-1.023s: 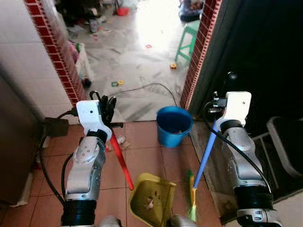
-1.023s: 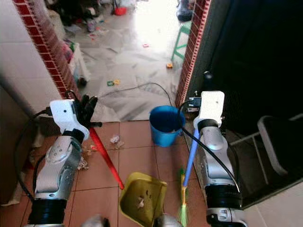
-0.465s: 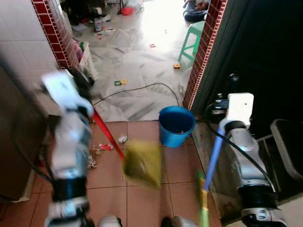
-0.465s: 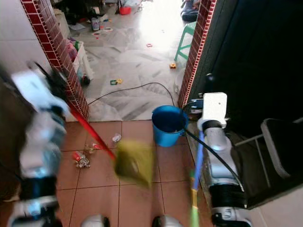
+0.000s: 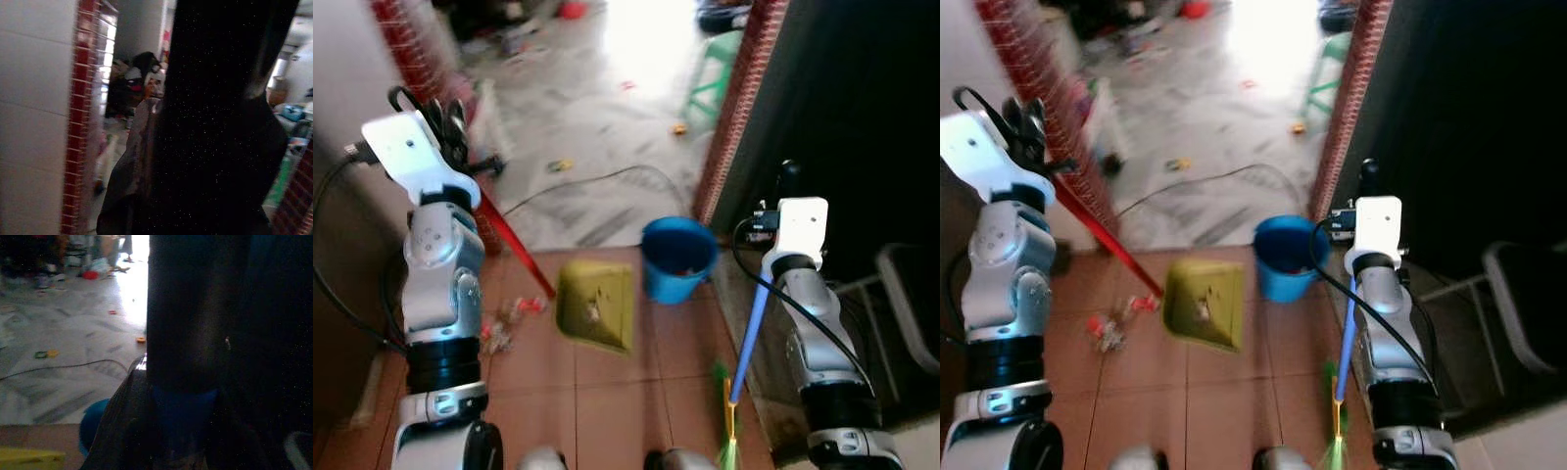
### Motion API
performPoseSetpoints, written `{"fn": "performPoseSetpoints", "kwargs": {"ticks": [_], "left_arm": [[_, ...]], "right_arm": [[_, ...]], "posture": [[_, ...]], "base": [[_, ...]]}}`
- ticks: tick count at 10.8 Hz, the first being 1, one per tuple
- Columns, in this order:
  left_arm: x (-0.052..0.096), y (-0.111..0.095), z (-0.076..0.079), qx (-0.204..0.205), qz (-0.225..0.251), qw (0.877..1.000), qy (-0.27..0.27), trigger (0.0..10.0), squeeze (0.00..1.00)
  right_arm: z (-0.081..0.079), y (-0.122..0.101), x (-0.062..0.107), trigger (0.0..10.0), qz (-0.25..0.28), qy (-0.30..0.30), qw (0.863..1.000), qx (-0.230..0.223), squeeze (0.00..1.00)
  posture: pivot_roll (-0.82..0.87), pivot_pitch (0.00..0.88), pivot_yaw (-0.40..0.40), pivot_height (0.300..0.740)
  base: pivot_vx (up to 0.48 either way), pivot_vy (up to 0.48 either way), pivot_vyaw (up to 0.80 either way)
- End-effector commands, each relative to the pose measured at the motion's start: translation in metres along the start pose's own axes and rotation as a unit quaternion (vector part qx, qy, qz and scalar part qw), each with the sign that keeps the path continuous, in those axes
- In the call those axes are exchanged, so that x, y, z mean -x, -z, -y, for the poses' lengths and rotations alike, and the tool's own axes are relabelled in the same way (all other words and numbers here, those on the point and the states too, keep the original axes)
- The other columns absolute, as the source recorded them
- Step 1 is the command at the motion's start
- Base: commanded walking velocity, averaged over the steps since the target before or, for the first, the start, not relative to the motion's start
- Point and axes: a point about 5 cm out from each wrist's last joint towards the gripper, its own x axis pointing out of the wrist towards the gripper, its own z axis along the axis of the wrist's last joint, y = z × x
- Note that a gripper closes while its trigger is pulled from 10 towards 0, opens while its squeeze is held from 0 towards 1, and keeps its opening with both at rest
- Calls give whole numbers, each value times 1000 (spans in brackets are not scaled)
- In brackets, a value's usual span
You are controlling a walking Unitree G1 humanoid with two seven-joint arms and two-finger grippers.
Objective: Sweep floor
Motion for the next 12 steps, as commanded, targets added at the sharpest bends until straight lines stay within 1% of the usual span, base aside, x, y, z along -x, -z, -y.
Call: {"fn": "performPoseSetpoints", "kwargs": {"ticks": [1,2,4,7,12], "left_arm": [[-7,-24,11,23,54,998,13,10000,0],[-8,-26,12,25,59,998,13,10000,0],[-13,-34,13,32,73,997,10,10000,0],[-16,-38,12,33,80,996,5,10000,0],[-15,-37,12,34,81,996,3,10000,0]], "right_arm": [[2,-8,-4,10000,19,1,1000,1,0],[-1,-9,-3,10000,26,-14,1000,-11,0],[-7,-9,-2,10000,25,-23,999,-12,0],[-7,-8,-2,10000,25,-26,999,-11,0],[-8,-8,-3,10000,25,-30,999,-12,0]], "posture": [[-29,10,-18,740],[-27,9,-16,740],[-28,5,-14,740],[-30,5,-15,740],[-28,7,-19,740]], "base": [[304,0,-413],[416,0,0],[442,0,0],[442,0,0],[474,0,0]]}}
